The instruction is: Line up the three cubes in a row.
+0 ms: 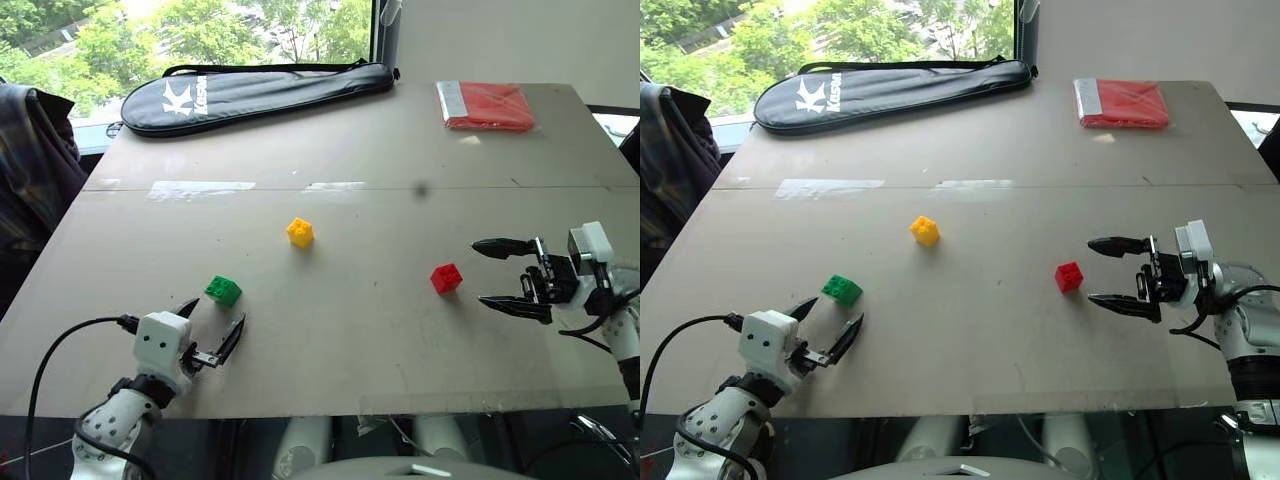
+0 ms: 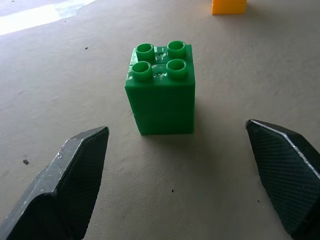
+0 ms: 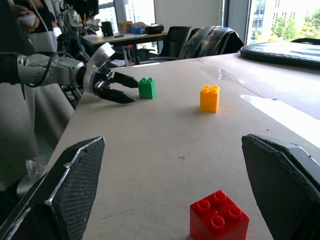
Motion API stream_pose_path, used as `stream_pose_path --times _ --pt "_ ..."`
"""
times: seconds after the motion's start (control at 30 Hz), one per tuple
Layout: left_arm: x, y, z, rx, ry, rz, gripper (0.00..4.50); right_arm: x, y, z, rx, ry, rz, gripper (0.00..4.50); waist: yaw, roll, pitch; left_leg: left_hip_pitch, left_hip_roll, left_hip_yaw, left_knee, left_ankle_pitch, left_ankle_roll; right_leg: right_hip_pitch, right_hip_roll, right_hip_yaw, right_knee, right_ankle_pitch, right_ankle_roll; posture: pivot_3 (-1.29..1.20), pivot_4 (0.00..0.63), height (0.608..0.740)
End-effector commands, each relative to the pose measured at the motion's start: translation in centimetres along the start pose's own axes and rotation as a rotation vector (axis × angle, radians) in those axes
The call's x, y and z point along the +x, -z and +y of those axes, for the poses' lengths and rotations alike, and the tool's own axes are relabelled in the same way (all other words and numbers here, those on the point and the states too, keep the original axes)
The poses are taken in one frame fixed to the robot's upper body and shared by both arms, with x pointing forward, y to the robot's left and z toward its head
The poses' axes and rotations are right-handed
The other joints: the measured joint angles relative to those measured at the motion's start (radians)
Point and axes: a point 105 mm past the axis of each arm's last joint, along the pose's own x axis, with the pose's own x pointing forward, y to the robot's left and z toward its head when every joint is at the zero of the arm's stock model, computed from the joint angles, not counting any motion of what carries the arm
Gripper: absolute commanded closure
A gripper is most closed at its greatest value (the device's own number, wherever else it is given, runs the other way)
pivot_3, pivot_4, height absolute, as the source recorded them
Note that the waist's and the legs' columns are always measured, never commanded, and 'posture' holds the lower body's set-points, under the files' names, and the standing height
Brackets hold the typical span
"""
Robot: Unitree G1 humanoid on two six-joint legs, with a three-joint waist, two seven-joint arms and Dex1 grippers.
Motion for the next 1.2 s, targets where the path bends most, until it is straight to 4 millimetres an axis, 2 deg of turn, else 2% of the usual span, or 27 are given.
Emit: stream_pose_path --times 0.03,0.17,0.43,0.5,0.7,0.8,0.97,1.07,1.2 --pt "0.4 -0.7 0.8 0.024 0.018 -0.039 0.0 0.0 -1.3 1.0 -0.083 -0.074 -0.023 0.01 0.001 0.0 0.0 0.0 0.0 0.0 0.0 0.0 0.0 0.0 -0.001 0.0 0.0 0.0 0.0 0.0 0.15 0.694" --pt "0.9 -0.5 1.2 0.027 0.017 -0.042 0.0 -0.5 -1.3 1.6 -0.086 -0.071 -0.034 0.01 0.001 0.0 0.0 0.0 0.0 0.0 0.0 0.0 0.0 0.0 -0.002 0.0 0.0 0.001 0.001 0.0 0.15 0.694" --pt "2.2 -1.1 0.4 -0.026 0.065 -0.08 0.0 -0.8 -1.2 2.2 -0.083 -0.065 -0.038 0.01 0.001 0.0 0.0 0.0 0.001 0.0 0.0 0.0 0.0 0.0 -0.002 0.001 0.0 0.002 0.002 0.0 0.15 0.694" --pt "2.3 -1.2 0.3 -0.033 0.077 -0.08 0.52 -0.9 -1.2 2.2 -0.08 -0.063 -0.037 0.0 0.001 0.0 0.0 0.0 0.001 0.0 0.0 0.0 0.0 0.0 -0.002 0.0 0.0 0.002 0.002 0.0 0.15 0.694" --pt "2.4 -1.0 0.6 -0.018 0.082 -0.053 3.2 -1.0 -1.2 2.1 -0.08 -0.058 -0.037 0.0 0.001 0.0 0.0 0.0 0.001 0.0 0.0 0.0 0.0 0.0 -0.002 0.0 0.0 0.002 0.002 0.0 0.15 0.694" --pt "2.9 -1.5 0.2 0.0 0.132 -0.062 3.18 -1.1 -1.4 1.8 -0.074 -0.034 -0.058 0.0 0.001 0.0 0.0 0.0 0.001 0.0 0.0 0.0 0.0 0.0 -0.002 0.0 0.0 0.002 0.002 0.0 0.15 0.694" --pt "4.3 -3.4 -2.3 0.034 0.342 -0.099 3.18 -1.2 -1.7 1.4 -0.062 0.006 -0.062 0.0 0.002 0.0 0.0 0.0 0.001 0.0 0.0 0.0 0.0 0.0 -0.002 0.0 0.0 0.003 0.002 0.0 0.15 0.694" --pt "5.8 -4.9 -5.5 0.076 0.573 -0.129 3.18 -1.9 -1.4 1.3 -0.052 0.034 -0.04 0.0 0.004 0.0 0.0 0.0 0.001 0.0 0.0 0.0 0.0 0.0 -0.002 0.0 0.0 0.003 0.002 0.0 0.15 0.694" --pt "8.2 -6.1 -9.4 0.112 0.796 -0.15 3.18 -2.8 -0.4 1.0 -0.044 0.12 0.013 0.0 0.006 0.0 0.0 0.0 -0.001 0.0 0.001 0.0 0.0 0.001 0.001 -0.001 0.0 0.003 0.002 0.0 0.15 0.694"
